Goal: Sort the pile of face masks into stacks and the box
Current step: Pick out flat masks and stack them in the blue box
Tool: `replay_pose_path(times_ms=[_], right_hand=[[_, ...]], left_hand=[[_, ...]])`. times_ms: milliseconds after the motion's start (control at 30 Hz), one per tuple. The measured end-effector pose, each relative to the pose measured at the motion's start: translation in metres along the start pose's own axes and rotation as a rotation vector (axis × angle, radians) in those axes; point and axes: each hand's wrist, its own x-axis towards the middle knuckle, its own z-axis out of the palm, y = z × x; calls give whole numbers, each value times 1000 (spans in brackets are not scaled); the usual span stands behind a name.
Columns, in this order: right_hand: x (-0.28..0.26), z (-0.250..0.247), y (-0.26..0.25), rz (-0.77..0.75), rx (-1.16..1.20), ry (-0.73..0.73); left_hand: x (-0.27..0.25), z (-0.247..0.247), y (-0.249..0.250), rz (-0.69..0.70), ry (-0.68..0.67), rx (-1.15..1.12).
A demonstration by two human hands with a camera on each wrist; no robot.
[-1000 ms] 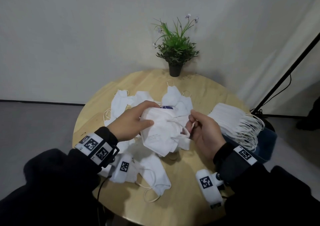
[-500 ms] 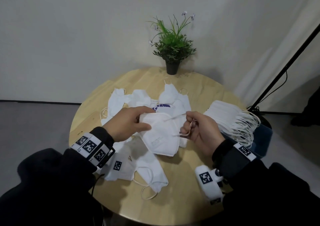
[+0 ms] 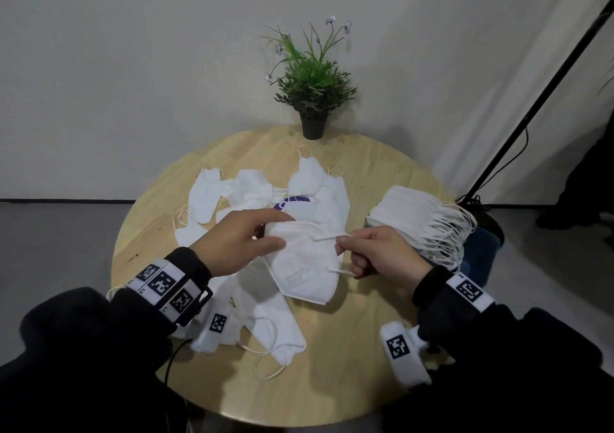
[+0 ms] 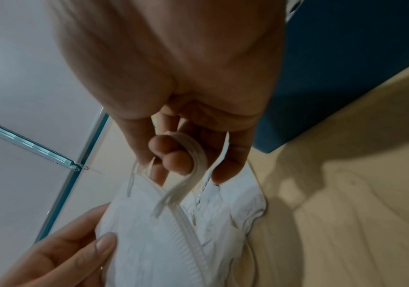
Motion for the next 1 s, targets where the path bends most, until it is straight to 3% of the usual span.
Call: replay_pose_path(times_ms=[233,333,400,500,633,767,900,1000], right_hand=[[-4,-19,8,-94,84,280],[-14,-31,10,-227,-338,455],[-22,-33,8,-231,-582,458],[-23,-35,14,-212,-912,444],[-15,-35,23,-73,-1053,365],[-6,-37,24,-29,-836,362],[-5,-42,23,-91,-653,385],[-10,-37,25,-145,-600,261]], left_hand=[[8,8,-2,-157,15,-155],[16,17,-8,-396,151,-503],[20,23,-7,-526,239,-823],[22,33,-5,-581,309,-1105],[24,40,3,-549,336,-1115],[25,39,11,-447,362,-966],[23,37,22,-201,430,-724],[21,41,27,18,387,-576]])
